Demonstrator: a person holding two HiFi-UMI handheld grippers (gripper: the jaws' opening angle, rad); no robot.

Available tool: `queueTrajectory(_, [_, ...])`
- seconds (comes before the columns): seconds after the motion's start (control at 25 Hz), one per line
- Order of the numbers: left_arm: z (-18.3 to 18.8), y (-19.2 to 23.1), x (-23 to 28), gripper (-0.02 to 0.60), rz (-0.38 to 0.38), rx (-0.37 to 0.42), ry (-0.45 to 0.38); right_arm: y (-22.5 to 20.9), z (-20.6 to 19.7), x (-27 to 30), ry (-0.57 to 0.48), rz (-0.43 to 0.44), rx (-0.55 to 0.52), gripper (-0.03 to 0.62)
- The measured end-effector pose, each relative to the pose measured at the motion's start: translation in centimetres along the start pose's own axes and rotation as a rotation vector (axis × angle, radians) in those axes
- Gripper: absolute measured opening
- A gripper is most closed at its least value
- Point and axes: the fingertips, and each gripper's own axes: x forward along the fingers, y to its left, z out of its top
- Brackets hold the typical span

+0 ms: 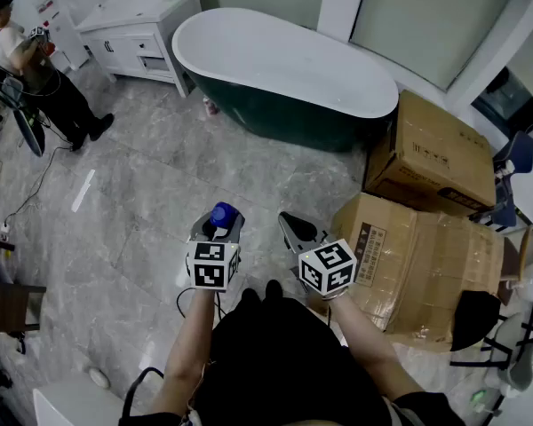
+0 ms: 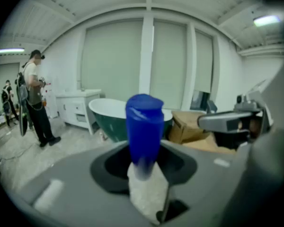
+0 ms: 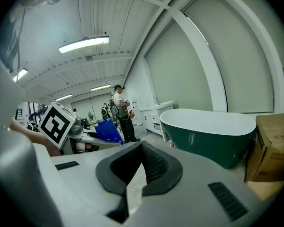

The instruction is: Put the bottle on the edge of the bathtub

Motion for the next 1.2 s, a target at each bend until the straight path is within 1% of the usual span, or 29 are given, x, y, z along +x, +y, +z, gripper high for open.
queueTrajectory(0.36, [0.4,-0.3,1.5,0.161,0.005,-0.002,0.011,-1.5,-0.2,0.0,0.002,0.010,0.024,0.000])
queueTrajectory(0.64, [1.1,-0.3,3.3,0.161,0.014,-0.001,0.009,-3.1,0.1,0.3,-0.010,0.023,0.012,0.002])
queueTrajectory(0.8, [1.9,-0.2,4.8,0.161,0.011,0.019,0.020,-4.6,0.3,0.8,-0.011,0.017,0.046,0.002])
queueTrajectory(0.96, [2.5,0.7,6.6,0.161,0.016,0.026,0.031,-6.4,0.5,2.1,-0.010,0.001,0.083,0.002])
queueTrajectory(1.2, [3.4,2.9,10.4,0.161,0.002,0.010,0.051,-8.4,1.5,5.3,0.011,0.001,0.087,0.002])
